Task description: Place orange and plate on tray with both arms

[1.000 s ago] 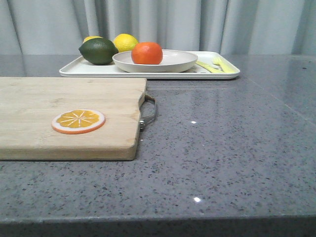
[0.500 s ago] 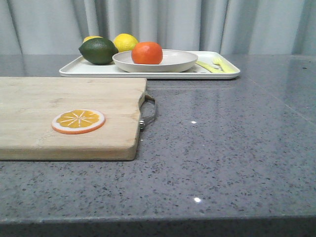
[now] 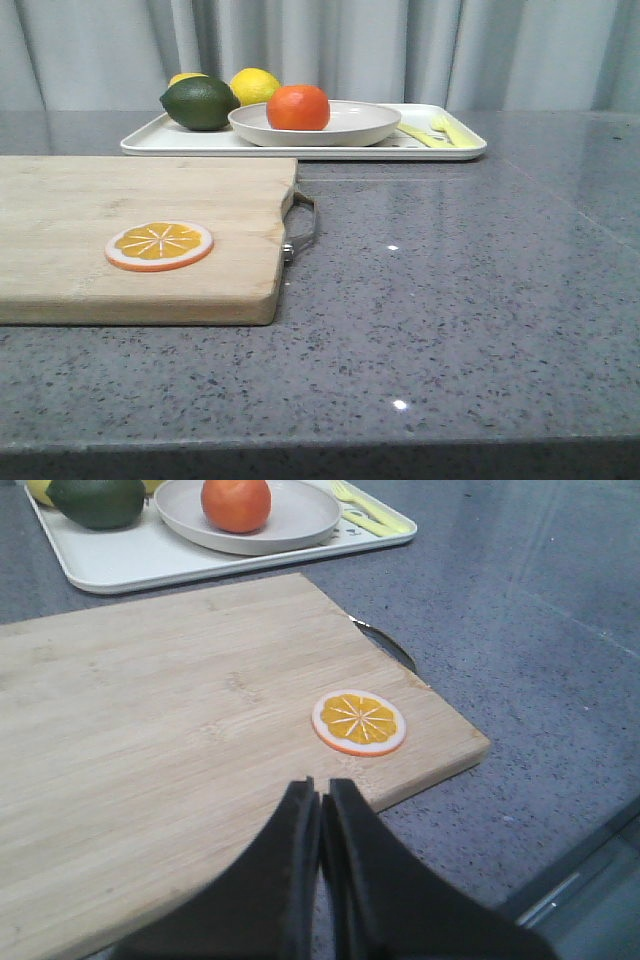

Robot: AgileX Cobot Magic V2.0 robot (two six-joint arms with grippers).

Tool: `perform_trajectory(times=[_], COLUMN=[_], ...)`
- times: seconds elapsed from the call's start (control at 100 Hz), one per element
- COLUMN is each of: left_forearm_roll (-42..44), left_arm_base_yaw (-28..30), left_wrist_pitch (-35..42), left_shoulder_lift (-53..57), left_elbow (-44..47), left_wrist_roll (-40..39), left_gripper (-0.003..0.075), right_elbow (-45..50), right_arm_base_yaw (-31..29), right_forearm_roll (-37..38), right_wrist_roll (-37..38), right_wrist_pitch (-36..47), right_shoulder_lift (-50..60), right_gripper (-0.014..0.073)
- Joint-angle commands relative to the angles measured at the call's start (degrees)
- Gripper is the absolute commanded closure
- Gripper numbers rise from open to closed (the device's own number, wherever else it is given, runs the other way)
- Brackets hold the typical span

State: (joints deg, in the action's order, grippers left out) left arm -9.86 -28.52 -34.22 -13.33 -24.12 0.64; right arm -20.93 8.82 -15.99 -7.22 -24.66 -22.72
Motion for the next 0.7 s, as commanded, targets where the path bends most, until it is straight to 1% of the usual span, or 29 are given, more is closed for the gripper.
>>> perform_trajectory(times=[0.0,0.12,0.27,0.36,0.69], left_forearm_roll=[1.1,0.9,0.1,0.5,2.0], left_arm_base_yaw=[0.9,4.7,9.8,13.0,25.2], left_wrist_pitch=[6.5,11.8,24.9,29.9,30.6], left_shoulder_lift=[-0.3,0.4,1.7,3.2,9.6], left_elbow=[-1.4,0.8,5.9,8.7,16.5], left_wrist_roll=[-0.3,-0.3,-0.3,0.2,0.2], left_gripper=[0.0739,0.0739,0.0739,0.0739,0.0739], right_elbow=[-1.3,-1.3,-1.3,-1.3,-1.3], right_arm_base_yaw=[-0.2,-0.2,-0.2,-0.2,-0.2], right_forearm_roll=[-0.4,-0.4,-0.4,-0.4,-0.4], right_wrist_roll=[-0.7,-0.7,-0.7,-0.7,-0.7], right_wrist_pitch=[3.9,3.9,3.9,3.9,3.9], right_shoulder_lift=[-0.2,-0.2,-0.2,-0.2,-0.2], right_gripper=[0.0645,0.0645,0.0645,0.0645,0.0645])
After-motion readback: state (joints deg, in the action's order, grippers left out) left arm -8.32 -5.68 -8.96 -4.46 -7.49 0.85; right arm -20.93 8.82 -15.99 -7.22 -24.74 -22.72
